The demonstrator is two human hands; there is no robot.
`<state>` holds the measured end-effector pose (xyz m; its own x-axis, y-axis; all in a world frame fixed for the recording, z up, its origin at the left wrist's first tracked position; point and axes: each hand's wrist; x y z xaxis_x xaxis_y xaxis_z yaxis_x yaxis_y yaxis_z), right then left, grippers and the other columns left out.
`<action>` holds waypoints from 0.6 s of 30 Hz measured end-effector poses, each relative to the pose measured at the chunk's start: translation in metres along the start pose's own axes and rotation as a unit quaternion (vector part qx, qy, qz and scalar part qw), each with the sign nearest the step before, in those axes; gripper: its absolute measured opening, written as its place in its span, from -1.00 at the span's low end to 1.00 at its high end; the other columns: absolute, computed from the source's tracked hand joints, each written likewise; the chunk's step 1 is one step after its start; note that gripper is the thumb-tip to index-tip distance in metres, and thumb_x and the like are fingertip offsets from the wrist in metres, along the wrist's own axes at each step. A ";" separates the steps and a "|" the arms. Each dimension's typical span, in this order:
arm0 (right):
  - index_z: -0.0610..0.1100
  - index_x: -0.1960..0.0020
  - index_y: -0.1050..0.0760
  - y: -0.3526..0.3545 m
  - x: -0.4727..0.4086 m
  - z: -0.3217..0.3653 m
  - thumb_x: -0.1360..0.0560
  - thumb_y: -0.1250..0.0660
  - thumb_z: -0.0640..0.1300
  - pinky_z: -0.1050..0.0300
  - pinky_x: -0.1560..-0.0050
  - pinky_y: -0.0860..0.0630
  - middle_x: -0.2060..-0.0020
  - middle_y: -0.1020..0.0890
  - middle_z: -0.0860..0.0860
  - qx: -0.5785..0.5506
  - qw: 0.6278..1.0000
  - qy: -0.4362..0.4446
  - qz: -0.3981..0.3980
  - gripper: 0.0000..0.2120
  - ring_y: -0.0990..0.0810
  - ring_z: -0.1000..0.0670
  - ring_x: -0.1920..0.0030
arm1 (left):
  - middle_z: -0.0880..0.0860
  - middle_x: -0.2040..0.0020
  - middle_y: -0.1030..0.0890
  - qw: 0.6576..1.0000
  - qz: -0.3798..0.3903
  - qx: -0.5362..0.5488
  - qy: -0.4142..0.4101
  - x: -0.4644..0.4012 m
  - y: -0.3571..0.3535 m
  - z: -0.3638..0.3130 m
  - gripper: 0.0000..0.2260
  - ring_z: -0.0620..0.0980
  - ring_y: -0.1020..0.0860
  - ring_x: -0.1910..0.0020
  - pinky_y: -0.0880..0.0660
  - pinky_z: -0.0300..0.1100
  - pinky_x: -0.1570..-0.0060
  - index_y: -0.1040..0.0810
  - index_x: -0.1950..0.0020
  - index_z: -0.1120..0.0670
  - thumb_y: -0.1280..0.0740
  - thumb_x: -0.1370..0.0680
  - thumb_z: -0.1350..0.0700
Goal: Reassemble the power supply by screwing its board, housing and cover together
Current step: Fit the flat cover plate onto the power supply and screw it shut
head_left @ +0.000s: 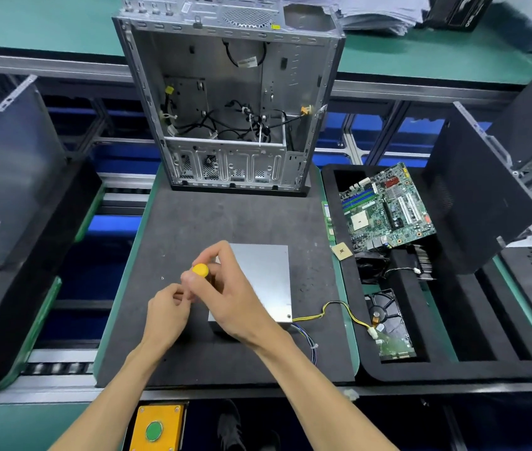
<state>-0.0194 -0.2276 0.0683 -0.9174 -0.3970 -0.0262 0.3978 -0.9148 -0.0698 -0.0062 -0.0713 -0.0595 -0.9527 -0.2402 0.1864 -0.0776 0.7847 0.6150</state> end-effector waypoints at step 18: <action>-0.08 -0.22 -0.50 -0.003 0.005 -0.003 -0.68 -0.06 -0.04 0.35 0.09 -0.38 0.25 -0.42 0.08 -0.014 1.000 -0.001 -0.025 -0.71 -0.38 0.15 0.21 | 0.14 0.20 -0.71 0.984 -0.045 0.163 0.058 0.007 0.003 0.012 -0.97 0.15 -0.68 0.17 -0.62 0.01 0.00 -0.65 0.08 0.19 -0.43 -0.56 0.26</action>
<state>-0.0250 -0.2270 0.0651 -0.9365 -0.3501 -0.0197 0.3503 -0.9315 -0.0980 -0.0167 -0.0642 -0.0653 -0.8990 -0.3665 0.2397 -0.2688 0.8940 0.3584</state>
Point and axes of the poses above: each hand's wrist, its own x-axis away from the middle knuckle, its own y-axis out of the back of the hand, z = x × y
